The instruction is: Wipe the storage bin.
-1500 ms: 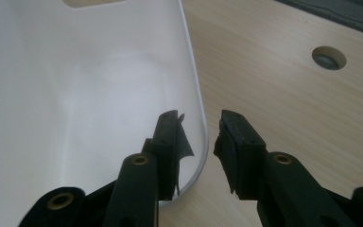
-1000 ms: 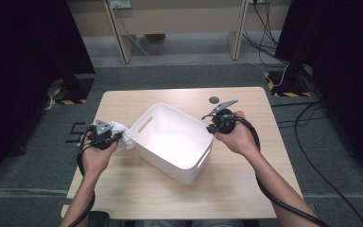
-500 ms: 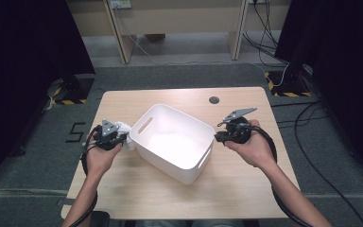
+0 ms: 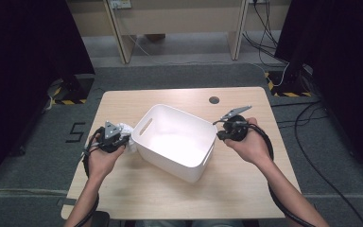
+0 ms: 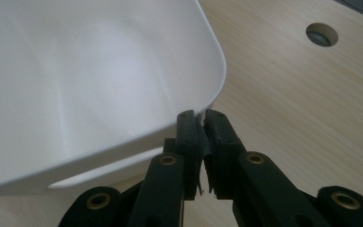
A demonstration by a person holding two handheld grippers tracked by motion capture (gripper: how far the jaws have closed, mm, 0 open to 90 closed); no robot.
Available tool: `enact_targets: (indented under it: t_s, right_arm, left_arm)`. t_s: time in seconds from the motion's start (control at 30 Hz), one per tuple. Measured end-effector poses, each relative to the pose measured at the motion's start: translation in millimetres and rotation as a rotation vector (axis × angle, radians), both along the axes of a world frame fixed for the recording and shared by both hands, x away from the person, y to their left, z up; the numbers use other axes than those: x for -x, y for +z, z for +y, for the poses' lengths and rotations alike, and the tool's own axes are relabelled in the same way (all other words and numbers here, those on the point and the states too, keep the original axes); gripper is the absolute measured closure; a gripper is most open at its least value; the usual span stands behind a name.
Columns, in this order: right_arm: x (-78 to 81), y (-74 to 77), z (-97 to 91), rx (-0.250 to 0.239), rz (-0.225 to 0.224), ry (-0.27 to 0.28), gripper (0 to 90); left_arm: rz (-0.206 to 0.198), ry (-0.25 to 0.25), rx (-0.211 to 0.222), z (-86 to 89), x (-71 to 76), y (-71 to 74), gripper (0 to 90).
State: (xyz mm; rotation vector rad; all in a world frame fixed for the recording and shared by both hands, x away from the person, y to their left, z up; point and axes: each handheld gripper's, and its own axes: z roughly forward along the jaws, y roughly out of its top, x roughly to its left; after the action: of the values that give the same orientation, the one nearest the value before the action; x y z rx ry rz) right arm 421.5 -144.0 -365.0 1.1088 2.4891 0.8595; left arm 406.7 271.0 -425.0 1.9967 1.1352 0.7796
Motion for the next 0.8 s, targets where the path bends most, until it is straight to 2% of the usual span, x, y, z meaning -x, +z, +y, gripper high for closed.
enact_targets:
  t_s: [0.07, 0.13, 0.2, 0.27, 0.4, 0.47, 0.6, 0.73, 0.8]
  right_arm:
    - [2.2, -5.4, -0.1, -0.009, 0.024, 0.007, 85.6]
    - [2.2, -9.4, 3.0, -0.007, 0.029, 0.009, 87.1]
    - [-0.8, -10.7, 6.1, 0.022, 0.007, -0.007, 89.1]
    - [-7.0, -10.8, 7.4, 0.019, -0.003, -0.030, 90.0]
    - [-25.9, -13.0, 9.7, -0.002, -0.021, -0.103, 90.0]
    - [-34.4, -14.8, 13.0, -0.018, -0.052, -0.161, 89.7]
    - [-50.0, -18.5, 14.6, -0.060, -0.073, -0.250, 83.8]
    - [-52.1, -18.0, 9.5, -0.074, -0.075, -0.281, 80.0]
    - [-46.9, -13.4, 6.0, -0.108, -0.077, -0.287, 79.7]
  left_arm:
    - [-0.003, -0.007, -0.006, -1.3, -0.1, 0.6, 75.1]
    - [-0.009, -0.008, -0.006, -3.7, 1.3, 1.3, 75.1]
    - [-0.006, -0.015, -0.007, -5.2, 3.3, 1.7, 75.1]
    - [-0.003, -0.018, 0.006, -5.8, 5.3, 1.2, 75.2]
    - [0.008, -0.033, 0.021, -7.4, 10.3, 1.5, 75.2]
    - [0.007, -0.045, 0.021, -10.4, 14.6, 1.8, 75.2]
    - [0.007, -0.049, 0.028, -18.2, 25.8, 1.8, 75.0]
    - [0.002, -0.044, 0.020, -22.7, 35.3, 1.4, 74.7]
    - [0.000, -0.039, 0.006, -23.8, 41.1, 2.0, 74.6]
